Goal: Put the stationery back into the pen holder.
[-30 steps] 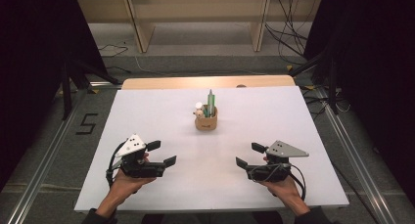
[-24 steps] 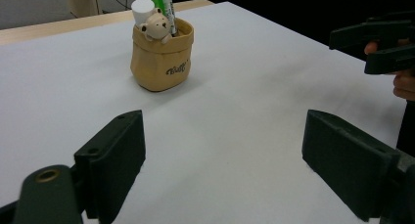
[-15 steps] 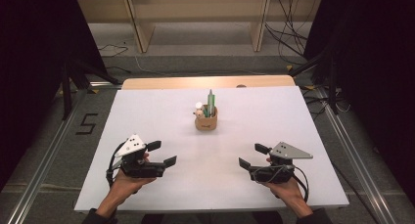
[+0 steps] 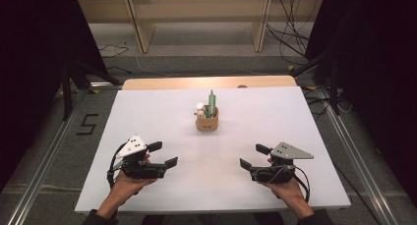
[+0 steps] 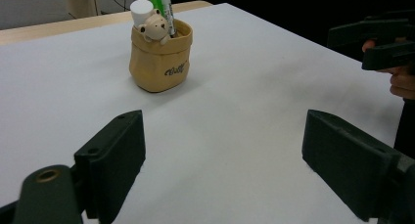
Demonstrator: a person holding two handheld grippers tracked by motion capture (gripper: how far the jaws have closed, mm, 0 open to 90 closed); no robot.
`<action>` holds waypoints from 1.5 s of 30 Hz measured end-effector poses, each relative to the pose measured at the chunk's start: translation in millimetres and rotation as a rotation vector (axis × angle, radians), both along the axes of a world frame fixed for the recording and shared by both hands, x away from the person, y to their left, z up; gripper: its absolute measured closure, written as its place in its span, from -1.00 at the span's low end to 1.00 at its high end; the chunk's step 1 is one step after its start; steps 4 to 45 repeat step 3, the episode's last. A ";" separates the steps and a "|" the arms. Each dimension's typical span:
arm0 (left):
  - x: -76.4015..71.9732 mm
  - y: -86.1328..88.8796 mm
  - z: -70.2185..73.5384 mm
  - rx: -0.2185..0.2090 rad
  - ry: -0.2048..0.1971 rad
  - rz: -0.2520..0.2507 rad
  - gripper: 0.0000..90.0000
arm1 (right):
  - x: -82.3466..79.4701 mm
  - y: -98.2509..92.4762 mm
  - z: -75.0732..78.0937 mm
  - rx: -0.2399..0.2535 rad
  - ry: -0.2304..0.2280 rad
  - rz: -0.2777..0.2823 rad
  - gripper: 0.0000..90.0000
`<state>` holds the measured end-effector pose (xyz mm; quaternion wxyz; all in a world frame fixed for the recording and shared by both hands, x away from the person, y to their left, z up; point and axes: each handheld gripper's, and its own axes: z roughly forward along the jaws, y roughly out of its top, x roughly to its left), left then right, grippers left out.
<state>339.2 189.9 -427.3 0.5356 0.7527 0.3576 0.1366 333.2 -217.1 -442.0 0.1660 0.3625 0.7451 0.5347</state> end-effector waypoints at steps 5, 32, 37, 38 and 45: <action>-0.1 0.3 0.1 0.001 0.000 0.000 -0.65 | 0.6 -0.2 -0.2 0.005 0.004 0.001 -0.56; -0.1 0.3 0.1 0.001 0.000 0.000 -0.65 | 0.6 -0.2 -0.2 0.005 0.004 0.001 -0.56; -0.1 0.3 0.1 0.001 0.000 0.000 -0.65 | 0.6 -0.2 -0.2 0.005 0.004 0.001 -0.56; -0.1 0.3 0.1 0.001 0.000 0.000 -0.65 | 0.6 -0.2 -0.2 0.005 0.004 0.001 -0.56; -0.1 0.3 0.1 0.001 0.000 0.000 -0.65 | 0.6 -0.2 -0.2 0.005 0.004 0.001 -0.56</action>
